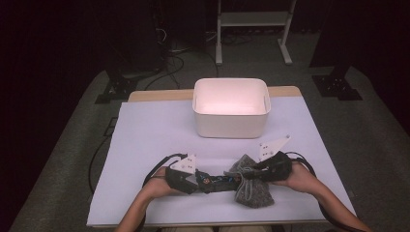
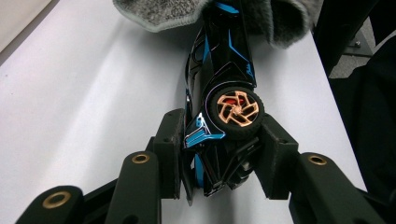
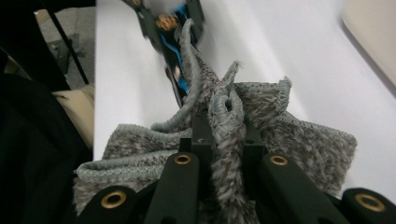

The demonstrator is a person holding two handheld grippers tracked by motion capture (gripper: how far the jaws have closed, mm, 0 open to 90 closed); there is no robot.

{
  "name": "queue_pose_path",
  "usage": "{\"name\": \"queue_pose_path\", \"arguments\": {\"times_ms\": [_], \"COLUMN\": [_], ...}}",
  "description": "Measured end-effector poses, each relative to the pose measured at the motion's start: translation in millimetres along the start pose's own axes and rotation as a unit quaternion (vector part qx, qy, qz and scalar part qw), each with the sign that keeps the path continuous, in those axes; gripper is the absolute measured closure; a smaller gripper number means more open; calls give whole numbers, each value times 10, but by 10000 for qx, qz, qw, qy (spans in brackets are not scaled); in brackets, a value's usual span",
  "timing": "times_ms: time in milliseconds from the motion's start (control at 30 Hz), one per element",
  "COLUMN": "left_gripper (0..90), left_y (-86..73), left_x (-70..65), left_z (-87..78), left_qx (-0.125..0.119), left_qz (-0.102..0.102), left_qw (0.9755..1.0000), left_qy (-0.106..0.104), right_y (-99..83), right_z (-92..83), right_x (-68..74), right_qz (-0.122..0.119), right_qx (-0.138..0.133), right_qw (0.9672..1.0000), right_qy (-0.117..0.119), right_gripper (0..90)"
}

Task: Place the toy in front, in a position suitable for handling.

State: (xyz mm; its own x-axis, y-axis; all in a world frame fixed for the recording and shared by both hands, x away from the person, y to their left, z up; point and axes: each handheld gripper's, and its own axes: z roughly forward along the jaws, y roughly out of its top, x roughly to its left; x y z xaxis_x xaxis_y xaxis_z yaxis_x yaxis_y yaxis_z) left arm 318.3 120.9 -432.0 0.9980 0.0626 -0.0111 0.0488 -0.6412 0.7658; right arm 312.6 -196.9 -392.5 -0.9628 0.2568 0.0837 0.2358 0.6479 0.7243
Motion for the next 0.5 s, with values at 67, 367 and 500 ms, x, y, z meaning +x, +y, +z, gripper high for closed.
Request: {"name": "queue_pose_path", "arguments": {"times_ms": [67, 367, 500], "left_gripper": [581, 580, 580], "left_y": [-1, 12, 13], "left_x": [4, 5, 11], "left_z": [2, 7, 7], "left_qx": [-18, 7, 20], "left_qz": [-24, -37, -36], "left_qw": [10000, 10000, 10000], "left_qy": [-13, -23, -41], "right_y": [-85, 81, 262], "right_z": [17, 81, 224], "right_x": [-4, 23, 61], "right_qz": [29, 1, -280], "right_qx": [134, -171, 8], "right_qw": [9999, 9996, 9992], "right_qy": [-29, 220, 275], "right_gripper": [810, 810, 809]}}
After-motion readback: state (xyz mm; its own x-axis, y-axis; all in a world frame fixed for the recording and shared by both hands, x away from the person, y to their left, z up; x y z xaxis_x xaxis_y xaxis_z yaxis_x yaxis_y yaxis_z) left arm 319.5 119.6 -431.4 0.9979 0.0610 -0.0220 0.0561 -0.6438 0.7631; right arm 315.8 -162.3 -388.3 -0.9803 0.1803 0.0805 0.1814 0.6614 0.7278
